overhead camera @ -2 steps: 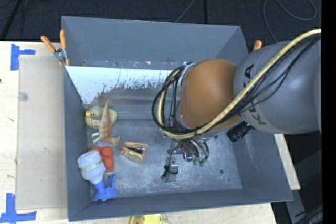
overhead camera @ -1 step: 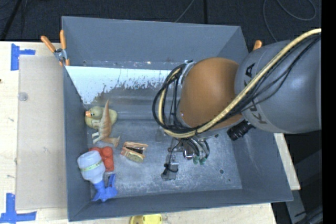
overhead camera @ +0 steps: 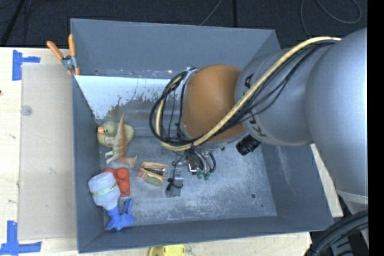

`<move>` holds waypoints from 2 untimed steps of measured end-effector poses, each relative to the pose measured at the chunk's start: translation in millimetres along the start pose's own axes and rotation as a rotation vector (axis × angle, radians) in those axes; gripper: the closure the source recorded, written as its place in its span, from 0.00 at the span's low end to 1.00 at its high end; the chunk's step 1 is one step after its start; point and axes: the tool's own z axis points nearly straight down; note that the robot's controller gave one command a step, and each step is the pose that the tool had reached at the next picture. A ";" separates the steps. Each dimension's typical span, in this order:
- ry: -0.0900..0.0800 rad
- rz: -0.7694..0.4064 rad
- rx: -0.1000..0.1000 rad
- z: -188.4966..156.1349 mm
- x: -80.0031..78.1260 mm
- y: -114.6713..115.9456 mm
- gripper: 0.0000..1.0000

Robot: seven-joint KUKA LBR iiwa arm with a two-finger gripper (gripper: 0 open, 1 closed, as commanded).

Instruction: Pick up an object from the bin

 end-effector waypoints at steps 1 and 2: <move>0.015 -0.024 0.003 18.2 -15.3 12.5 0.00; 0.002 0.112 0.000 -1.4 -19.3 14.3 0.00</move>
Offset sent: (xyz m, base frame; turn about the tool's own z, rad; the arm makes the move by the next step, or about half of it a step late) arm 0.0198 0.0147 0.0064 0.1263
